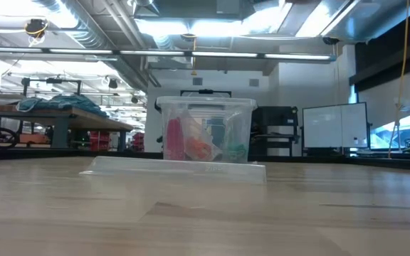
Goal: Roll bandage
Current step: Roll the brown bandage
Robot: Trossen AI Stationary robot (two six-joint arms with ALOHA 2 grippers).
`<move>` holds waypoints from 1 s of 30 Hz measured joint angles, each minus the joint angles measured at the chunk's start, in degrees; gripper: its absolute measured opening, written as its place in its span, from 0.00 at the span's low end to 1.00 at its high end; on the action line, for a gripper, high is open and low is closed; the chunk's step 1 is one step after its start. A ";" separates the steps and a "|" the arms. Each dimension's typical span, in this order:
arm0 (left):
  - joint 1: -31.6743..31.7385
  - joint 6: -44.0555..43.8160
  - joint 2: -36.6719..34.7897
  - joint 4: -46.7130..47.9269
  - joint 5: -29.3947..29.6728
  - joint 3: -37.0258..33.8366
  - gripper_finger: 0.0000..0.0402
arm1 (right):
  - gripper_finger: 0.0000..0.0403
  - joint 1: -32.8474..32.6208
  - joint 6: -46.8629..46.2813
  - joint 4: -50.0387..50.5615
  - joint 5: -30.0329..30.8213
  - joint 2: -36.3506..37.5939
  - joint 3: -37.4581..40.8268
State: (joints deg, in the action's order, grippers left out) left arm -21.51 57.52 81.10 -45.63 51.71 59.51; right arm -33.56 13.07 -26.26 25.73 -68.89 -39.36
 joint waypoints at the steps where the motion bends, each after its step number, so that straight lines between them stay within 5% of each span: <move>1: 0.15 -0.08 0.06 0.80 0.05 0.00 0.00 | 0.01 -1.15 0.93 0.04 1.17 -0.20 -0.54; 7: 0.15 -1.33 2.40 5.55 -2.65 0.00 0.00 | 0.01 -5.92 8.09 0.41 6.08 -1.29 -4.66; 18: -0.20 0.69 10.35 5.76 -2.84 0.00 0.00 | 0.02 -6.74 13.39 7.66 3.48 -3.05 -17.39; 25: -0.20 -1.95 11.51 6.38 -5.19 0.00 0.00 | 0.02 -2.01 11.41 13.20 7.28 -2.99 -26.00; 30: -0.31 -11.53 11.46 8.89 -6.70 0.01 0.00 | 0.02 4.24 7.18 16.77 7.24 -3.06 -27.38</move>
State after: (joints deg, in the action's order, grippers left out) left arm -21.82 46.00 92.56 -36.75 45.01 59.52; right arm -29.32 20.25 -9.48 32.97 -71.94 -66.74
